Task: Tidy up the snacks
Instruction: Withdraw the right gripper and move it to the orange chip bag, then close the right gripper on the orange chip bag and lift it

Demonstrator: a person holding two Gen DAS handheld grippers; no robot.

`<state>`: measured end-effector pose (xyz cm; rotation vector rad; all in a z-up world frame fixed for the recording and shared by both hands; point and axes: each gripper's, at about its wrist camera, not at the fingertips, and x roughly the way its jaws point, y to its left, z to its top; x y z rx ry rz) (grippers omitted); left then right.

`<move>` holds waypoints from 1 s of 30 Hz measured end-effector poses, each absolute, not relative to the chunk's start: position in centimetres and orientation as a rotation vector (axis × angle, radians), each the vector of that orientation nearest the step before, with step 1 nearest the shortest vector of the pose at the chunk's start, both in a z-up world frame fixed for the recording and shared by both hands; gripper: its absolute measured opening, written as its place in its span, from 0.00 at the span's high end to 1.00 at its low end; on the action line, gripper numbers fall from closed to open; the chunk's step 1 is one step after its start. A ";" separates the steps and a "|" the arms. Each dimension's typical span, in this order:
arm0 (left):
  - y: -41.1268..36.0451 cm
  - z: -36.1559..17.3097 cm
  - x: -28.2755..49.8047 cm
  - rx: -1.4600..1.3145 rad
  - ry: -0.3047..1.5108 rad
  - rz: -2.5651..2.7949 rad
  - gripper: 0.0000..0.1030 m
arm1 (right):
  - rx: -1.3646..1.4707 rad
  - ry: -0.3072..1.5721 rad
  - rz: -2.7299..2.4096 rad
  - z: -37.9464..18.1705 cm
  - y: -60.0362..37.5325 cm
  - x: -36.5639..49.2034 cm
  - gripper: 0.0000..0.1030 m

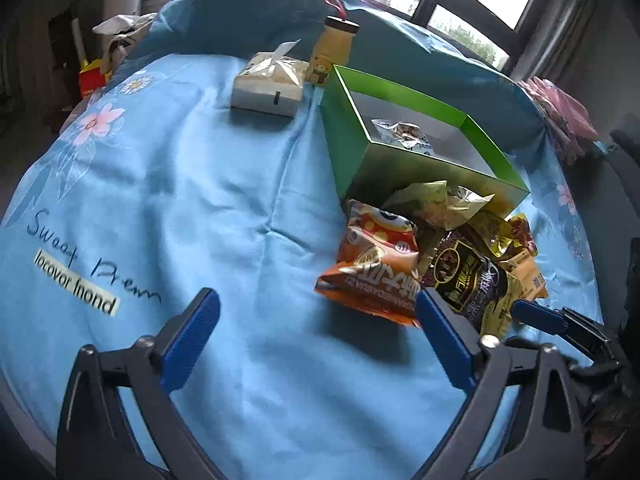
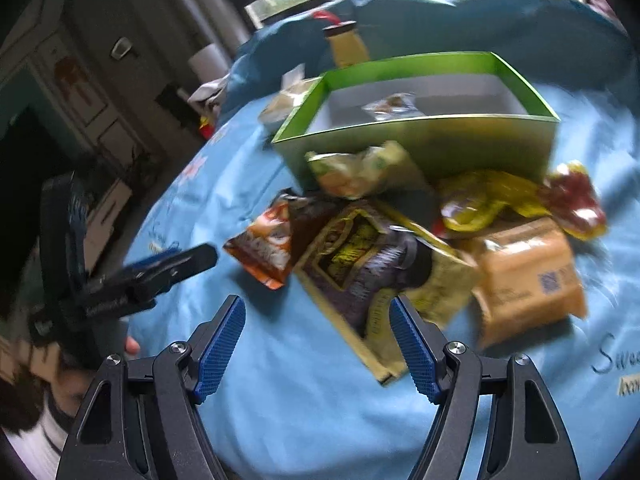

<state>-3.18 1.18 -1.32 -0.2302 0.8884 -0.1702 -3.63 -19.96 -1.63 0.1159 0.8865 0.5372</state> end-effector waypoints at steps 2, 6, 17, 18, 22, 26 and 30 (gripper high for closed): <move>1.2 -1.5 -2.5 -0.222 0.898 -0.188 0.12 | 0.071 0.871 0.550 -1.8 -18.7 -3.4 0.27; 1.2 -1.7 -1.3 -0.222 0.898 -0.239 0.25 | 0.003 0.860 0.575 -2.3 -16.7 -2.7 0.27; -0.2 -2.2 1.2 -0.202 0.948 -0.378 0.46 | -0.092 0.877 0.602 -4.0 -13.3 -0.1 0.42; -0.3 -2.2 1.3 -0.200 0.951 -0.387 0.49 | -0.094 0.877 0.607 -4.0 -13.0 0.0 0.43; -0.6 -2.5 1.5 -0.202 0.976 -0.425 0.51 | -0.079 0.897 0.633 -4.4 -12.5 0.6 0.52; -0.2 -2.9 1.4 -0.222 0.989 -0.428 0.51 | -0.052 0.912 0.648 -5.1 -12.6 1.0 0.57; -0.3 -3.0 0.9 -0.205 0.983 -0.418 0.55 | -0.026 0.915 0.649 -5.4 -12.9 1.0 0.62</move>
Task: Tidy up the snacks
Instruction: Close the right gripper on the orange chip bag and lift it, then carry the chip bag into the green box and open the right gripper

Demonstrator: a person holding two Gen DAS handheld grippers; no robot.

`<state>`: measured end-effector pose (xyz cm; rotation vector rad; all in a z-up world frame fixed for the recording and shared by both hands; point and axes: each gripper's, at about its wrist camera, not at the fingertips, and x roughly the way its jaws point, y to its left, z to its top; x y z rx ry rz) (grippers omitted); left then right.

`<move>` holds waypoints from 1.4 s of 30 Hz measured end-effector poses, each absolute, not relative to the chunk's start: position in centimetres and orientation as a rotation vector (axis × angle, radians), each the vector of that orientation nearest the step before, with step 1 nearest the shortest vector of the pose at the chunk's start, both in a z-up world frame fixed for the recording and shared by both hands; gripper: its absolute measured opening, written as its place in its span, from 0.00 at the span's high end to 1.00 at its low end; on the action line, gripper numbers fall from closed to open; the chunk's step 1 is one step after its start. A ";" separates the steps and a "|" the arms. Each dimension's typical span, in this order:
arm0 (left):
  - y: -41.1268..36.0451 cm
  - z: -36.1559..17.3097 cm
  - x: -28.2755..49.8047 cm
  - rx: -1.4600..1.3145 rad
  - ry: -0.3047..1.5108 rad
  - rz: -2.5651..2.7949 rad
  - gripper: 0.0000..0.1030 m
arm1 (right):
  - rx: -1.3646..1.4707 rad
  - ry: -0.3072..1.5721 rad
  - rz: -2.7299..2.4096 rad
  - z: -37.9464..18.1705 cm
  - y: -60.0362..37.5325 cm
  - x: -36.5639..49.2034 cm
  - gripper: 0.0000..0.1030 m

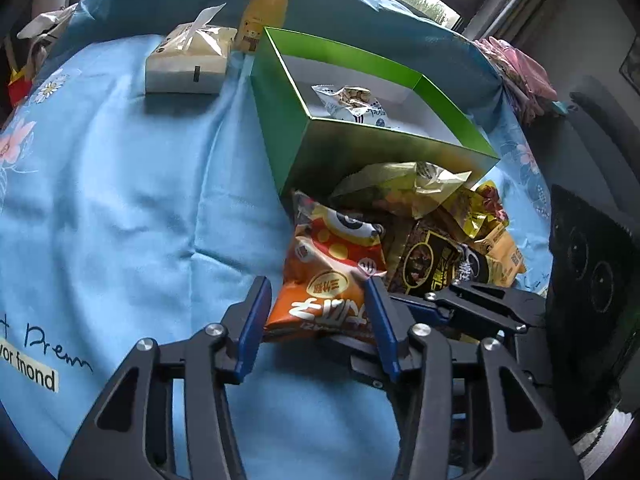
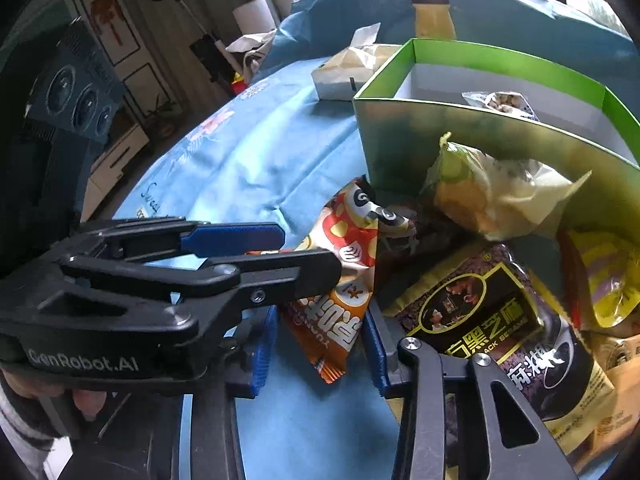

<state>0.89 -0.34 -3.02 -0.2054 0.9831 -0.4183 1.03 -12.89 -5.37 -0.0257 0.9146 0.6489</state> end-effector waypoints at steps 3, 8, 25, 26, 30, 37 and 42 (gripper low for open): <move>-0.1 -2.8 0.4 -0.227 0.977 -0.428 0.57 | -0.013 0.907 0.634 -5.2 -13.1 0.7 0.68; 0.1 -1.0 -1.6 -0.215 0.927 -0.419 0.57 | 0.010 0.876 0.655 -4.0 -13.2 -0.6 0.72; -4.3 7.8 1.9 -0.105 0.731 -0.476 0.57 | 0.039 0.655 0.589 5.1 -16.8 0.7 0.72; -5.0 8.0 3.1 -0.105 0.731 -0.488 0.57 | 0.042 0.652 0.578 5.5 -17.3 1.3 0.72; -6.3 8.3 6.2 -0.112 0.750 -0.513 0.57 | 0.028 0.659 0.529 6.4 -18.8 4.1 0.72; -8.5 6.0 11.5 -0.133 0.821 -0.522 0.57 | 0.078 0.740 0.489 4.5 -21.1 9.8 0.72; -9.4 4.1 13.3 -0.124 0.864 -0.509 0.56 | 0.090 0.796 0.471 2.4 -21.6 12.1 0.72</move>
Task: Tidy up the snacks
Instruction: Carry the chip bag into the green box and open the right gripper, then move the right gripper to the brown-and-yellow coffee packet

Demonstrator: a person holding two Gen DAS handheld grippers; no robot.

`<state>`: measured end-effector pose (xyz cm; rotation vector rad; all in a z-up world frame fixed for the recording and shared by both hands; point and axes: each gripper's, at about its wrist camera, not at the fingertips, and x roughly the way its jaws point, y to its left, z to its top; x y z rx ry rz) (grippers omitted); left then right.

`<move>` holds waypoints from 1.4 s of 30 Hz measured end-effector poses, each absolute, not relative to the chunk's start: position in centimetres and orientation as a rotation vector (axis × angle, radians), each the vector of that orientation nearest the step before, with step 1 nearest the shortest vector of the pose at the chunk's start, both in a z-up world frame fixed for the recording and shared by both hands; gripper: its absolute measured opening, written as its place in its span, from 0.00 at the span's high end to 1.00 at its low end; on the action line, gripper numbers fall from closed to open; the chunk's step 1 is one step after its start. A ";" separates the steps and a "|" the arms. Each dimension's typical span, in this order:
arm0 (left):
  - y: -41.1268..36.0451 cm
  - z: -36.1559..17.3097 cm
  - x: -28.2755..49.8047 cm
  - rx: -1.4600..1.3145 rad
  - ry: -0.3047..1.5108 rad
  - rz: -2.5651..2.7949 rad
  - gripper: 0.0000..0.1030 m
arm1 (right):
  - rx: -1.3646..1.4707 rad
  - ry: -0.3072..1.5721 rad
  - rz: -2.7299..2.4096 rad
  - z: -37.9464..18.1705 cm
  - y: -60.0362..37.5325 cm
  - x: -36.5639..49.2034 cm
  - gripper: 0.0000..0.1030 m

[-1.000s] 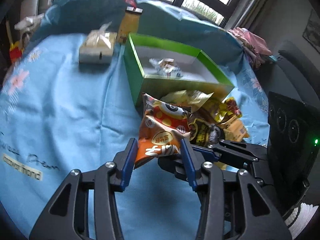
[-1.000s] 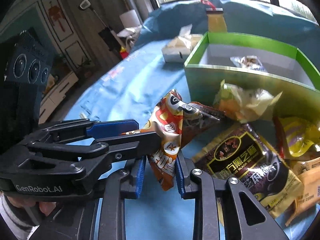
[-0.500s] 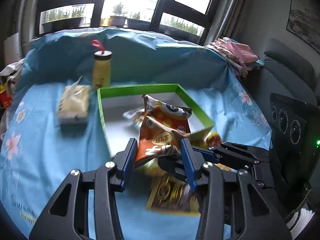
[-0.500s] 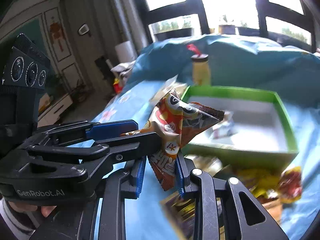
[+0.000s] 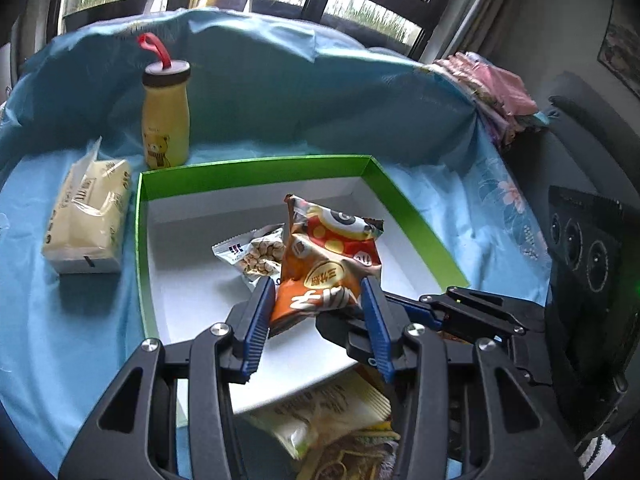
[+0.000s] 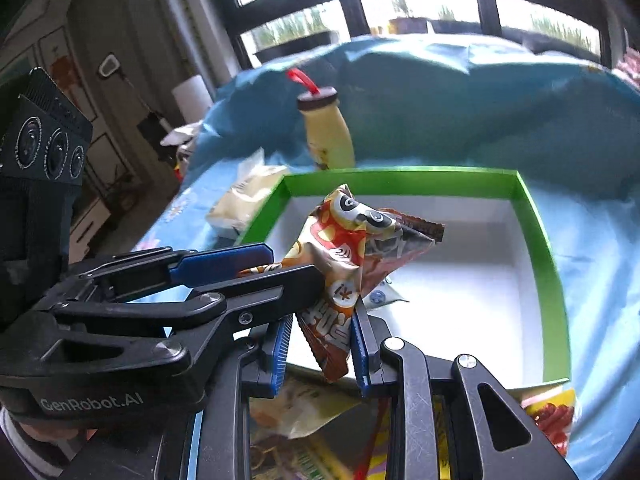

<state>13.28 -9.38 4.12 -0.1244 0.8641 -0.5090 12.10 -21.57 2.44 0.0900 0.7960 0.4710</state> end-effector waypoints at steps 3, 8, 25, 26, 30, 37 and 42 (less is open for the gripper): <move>-9.6 3.1 14.1 -0.124 0.889 -0.496 0.56 | 0.087 0.827 0.462 1.4 -21.5 12.8 0.72; -10.0 2.4 14.5 -0.099 0.903 -0.470 0.53 | 0.080 0.866 0.445 0.4 -21.3 13.6 0.72; -8.5 4.3 12.1 -0.040 0.829 -0.329 0.25 | 0.072 0.842 0.383 1.8 -22.4 11.3 0.56; -8.4 4.5 11.7 -0.033 0.821 -0.321 0.24 | 0.067 0.831 0.382 2.0 -22.5 10.9 0.56; -7.9 5.5 9.7 -0.022 0.788 -0.291 0.15 | 0.071 0.791 0.373 3.2 -23.3 8.6 0.55; -6.4 6.7 5.8 -0.046 0.766 -0.292 0.13 | 0.094 0.745 0.362 4.6 -25.1 4.0 0.49; -5.0 7.1 3.1 -0.088 0.763 -0.284 0.12 | 0.102 0.742 0.348 4.9 -26.2 1.4 0.48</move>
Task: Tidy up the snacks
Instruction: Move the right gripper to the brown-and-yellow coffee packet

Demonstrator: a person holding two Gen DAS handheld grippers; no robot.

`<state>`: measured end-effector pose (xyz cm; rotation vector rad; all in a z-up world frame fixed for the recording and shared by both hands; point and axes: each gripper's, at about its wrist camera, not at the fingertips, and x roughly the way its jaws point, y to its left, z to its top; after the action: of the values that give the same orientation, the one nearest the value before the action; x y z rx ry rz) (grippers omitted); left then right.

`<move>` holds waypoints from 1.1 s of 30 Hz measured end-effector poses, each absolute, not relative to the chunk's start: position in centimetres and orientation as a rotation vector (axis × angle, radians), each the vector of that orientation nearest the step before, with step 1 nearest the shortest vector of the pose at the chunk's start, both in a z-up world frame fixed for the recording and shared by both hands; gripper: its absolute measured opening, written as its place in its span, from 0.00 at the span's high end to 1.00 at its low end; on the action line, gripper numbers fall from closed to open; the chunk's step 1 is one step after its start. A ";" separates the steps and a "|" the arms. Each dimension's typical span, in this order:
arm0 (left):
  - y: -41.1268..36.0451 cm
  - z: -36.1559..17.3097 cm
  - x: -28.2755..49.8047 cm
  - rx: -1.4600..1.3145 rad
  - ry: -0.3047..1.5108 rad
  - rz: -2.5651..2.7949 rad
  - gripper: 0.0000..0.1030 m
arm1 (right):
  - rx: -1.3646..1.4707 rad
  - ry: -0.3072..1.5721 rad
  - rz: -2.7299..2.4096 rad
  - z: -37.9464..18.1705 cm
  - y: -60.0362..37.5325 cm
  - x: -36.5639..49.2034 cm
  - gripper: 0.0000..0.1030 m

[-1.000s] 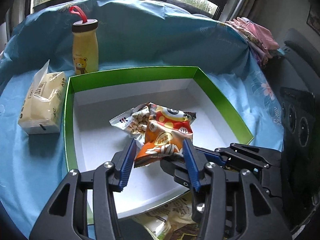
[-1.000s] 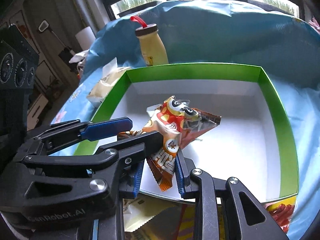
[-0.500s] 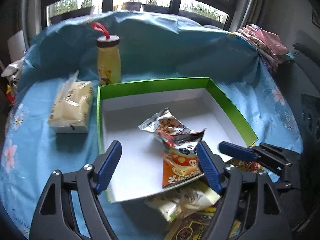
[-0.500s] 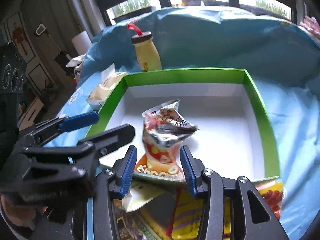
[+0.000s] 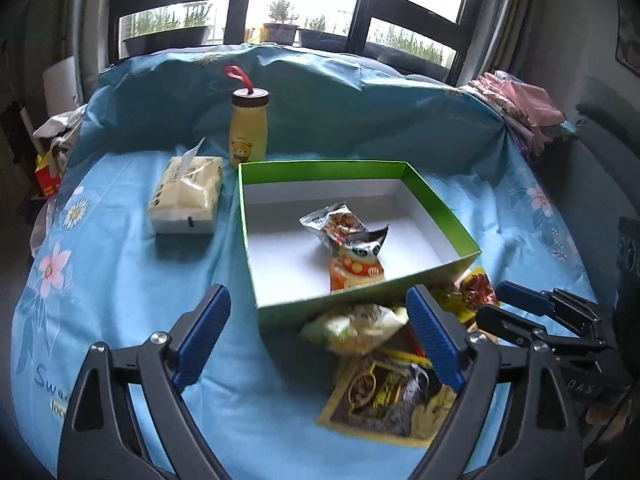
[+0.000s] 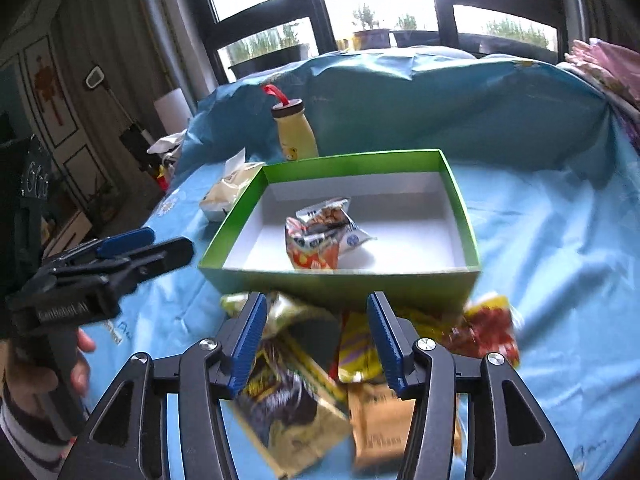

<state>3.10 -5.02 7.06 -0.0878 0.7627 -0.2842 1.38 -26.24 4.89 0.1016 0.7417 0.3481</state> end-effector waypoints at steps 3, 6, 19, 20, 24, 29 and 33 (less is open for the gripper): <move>-4.7 6.9 1.9 -0.093 0.768 -0.275 0.12 | 0.125 0.746 0.345 4.8 -27.1 -0.3 0.48; -4.4 6.1 0.6 -0.098 0.785 -0.277 0.12 | 0.145 0.752 0.351 4.5 -27.4 -1.4 0.47; -4.6 -0.6 -1.1 -0.159 0.937 -0.367 0.12 | 0.204 0.898 0.390 -1.9 -26.8 -5.5 0.47; -4.9 -0.9 -1.1 -0.158 0.940 -0.383 0.12 | 0.208 0.910 0.390 -2.4 -26.8 -5.6 0.47; -6.1 -1.8 -0.8 -0.136 0.944 -0.442 0.12 | 0.226 0.941 0.411 -3.8 -26.3 -5.5 0.47; -7.2 -2.5 0.0 -0.096 0.942 -0.485 0.13 | 0.196 0.957 0.435 -4.6 -24.9 -5.3 0.47; -7.8 -2.8 0.6 -0.085 0.937 -0.512 0.14 | 0.183 0.960 0.437 -5.1 -24.5 -5.1 0.47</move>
<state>0.60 -7.78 -2.83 -0.0850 0.9375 -0.5116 -5.11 -24.49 -5.05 0.1833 0.9602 0.4373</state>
